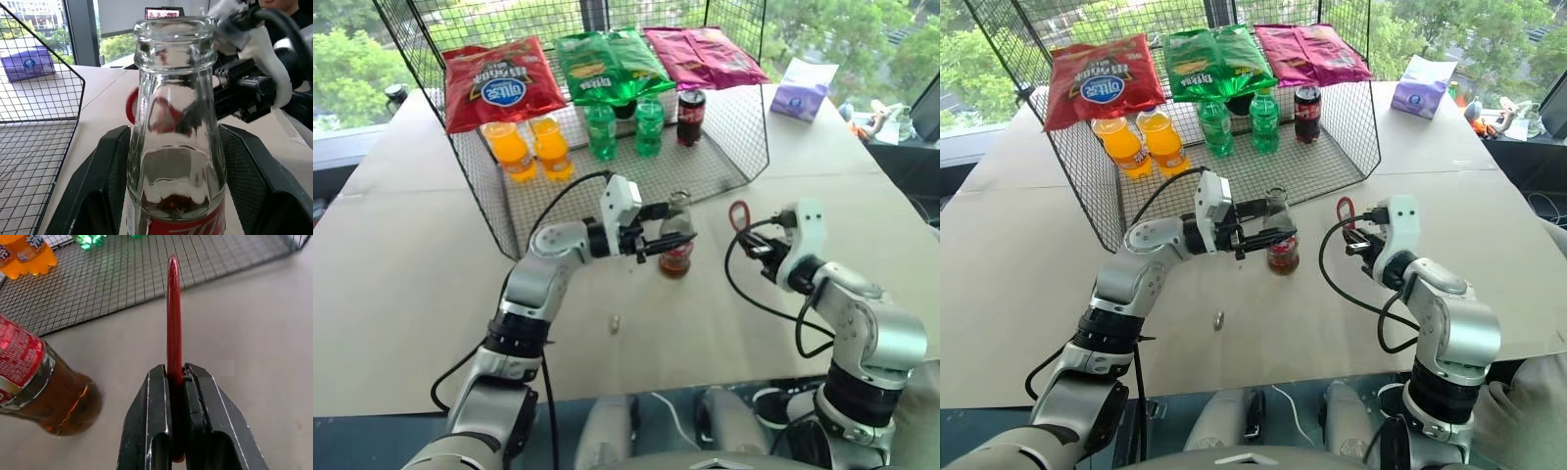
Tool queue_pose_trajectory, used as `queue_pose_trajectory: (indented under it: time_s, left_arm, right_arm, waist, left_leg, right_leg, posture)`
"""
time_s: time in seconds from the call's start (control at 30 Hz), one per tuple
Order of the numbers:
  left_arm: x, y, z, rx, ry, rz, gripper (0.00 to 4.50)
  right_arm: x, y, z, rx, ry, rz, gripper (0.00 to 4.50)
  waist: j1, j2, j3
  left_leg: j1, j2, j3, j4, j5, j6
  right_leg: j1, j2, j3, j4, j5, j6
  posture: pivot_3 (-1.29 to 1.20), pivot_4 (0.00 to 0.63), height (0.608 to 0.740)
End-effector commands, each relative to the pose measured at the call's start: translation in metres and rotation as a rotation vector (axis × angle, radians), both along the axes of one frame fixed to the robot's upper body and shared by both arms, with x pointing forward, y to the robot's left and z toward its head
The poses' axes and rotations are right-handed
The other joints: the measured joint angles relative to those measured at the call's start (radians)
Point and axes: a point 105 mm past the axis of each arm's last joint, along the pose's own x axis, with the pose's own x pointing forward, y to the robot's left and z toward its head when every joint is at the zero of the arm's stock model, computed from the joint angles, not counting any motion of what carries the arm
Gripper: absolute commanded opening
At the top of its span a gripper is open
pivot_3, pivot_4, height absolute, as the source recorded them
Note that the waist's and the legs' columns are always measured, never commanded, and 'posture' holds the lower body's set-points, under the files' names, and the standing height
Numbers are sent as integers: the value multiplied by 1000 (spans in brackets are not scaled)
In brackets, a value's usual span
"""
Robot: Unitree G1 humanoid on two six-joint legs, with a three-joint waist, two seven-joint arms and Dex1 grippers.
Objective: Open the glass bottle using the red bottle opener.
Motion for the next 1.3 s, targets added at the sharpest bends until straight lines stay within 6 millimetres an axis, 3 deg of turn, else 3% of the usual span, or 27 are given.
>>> queue_pose_trajectory:
  time_s: [0.03,0.27,0.3,0.37,0.57,0.87,0.93,1.03,1.3]
  left_arm:
    - [-2,0,10,-14,-39,14,2261]
    - [-3,-1,15,-15,-47,24,2261]
    - [-3,-1,16,-14,-49,26,2261]
    - [-3,0,16,-11,-50,30,2261]
    - [-2,5,13,-9,-45,36,2261]
    - [-5,5,13,-18,-31,23,2261]
    - [-5,5,14,-21,-38,24,3279]
    - [-5,6,14,-26,-44,32,4443]
    - [-9,5,17,-20,-53,28,4443]
  right_arm:
    - [1,-2,-1,43,34,-1,0]
    - [6,-12,-34,-10,133,-29,0]
    - [6,-13,-39,-24,139,-30,907]
    - [6,-18,-44,-43,140,-43,1619]
    - [3,-28,-42,-134,72,-33,4416]
    - [9,-53,-20,-417,-168,-96,4416]
    - [9,-53,-18,-439,-188,-93,4500]
    - [9,-48,-13,-462,-231,-78,4500]
    - [11,-31,9,-404,-345,-27,4500]
  waist:
    - [-4,0,0]
    - [-16,0,0]
    - [-17,0,0]
    - [-18,0,0]
    - [-15,0,0]
    - [-19,0,0]
    - [-19,0,0]
    - [-18,0,0]
    - [-17,0,1]
  left_leg:
    - [0,0,0,0,0,0]
    - [0,-1,0,-1,0,0]
    - [0,-1,0,-1,0,0]
    - [0,-1,0,-1,0,0]
    - [1,0,-1,0,0,0]
    - [-1,-2,0,-3,0,0]
    - [-1,-1,-1,-4,0,0]
    - [-1,0,-1,-4,0,0]
    - [-2,-1,0,-4,0,0]
  right_leg:
    - [0,0,0,0,0,0]
    - [0,0,0,0,0,0]
    - [0,0,0,-1,0,0]
    - [0,0,0,-1,0,0]
    - [1,-1,0,-1,0,1]
    - [-1,-1,0,-2,0,1]
    - [-1,1,0,-2,0,1]
    - [-2,2,0,-2,-1,1]
    - [-2,1,2,-3,-1,1]
  posture:
    - [0,150,740]
    - [0,150,740]
    - [0,150,740]
    - [0,150,740]
    - [0,150,740]
    - [0,150,740]
    - [0,150,740]
    - [0,150,740]
    - [0,150,740]
